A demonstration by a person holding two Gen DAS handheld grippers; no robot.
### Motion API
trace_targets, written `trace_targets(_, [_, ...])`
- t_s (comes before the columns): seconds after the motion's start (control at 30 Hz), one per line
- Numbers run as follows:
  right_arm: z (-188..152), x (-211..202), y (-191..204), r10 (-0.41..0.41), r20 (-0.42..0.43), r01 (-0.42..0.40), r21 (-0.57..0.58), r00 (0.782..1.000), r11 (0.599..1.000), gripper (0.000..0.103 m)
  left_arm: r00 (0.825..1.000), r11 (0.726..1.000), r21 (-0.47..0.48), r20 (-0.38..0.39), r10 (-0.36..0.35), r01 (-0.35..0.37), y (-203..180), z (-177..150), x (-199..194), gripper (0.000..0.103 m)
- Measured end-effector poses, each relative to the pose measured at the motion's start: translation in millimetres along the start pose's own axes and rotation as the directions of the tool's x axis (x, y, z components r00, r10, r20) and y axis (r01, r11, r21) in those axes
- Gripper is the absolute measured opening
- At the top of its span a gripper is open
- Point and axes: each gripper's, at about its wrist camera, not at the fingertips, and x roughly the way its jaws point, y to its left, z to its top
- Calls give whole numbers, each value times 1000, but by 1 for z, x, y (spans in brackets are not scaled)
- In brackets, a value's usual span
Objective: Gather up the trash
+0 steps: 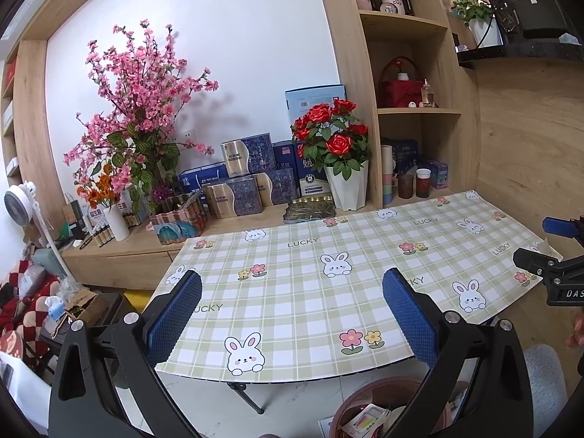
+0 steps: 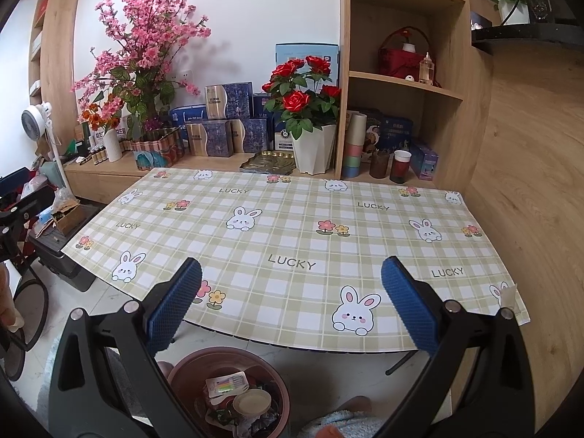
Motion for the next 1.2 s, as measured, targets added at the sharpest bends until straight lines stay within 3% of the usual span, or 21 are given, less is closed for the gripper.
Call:
trace_targets(0.73, [0,1,1,1,-4,-1,0,1000,1000,97,1000,1000,5,-18,-5,5,-4,-2,1,97])
trace_targets(1.2, [-1,3,1,4,-4,-4,1,1000,1000,97,1000,999,-40,-19,-18,17,-1,-2,0,97])
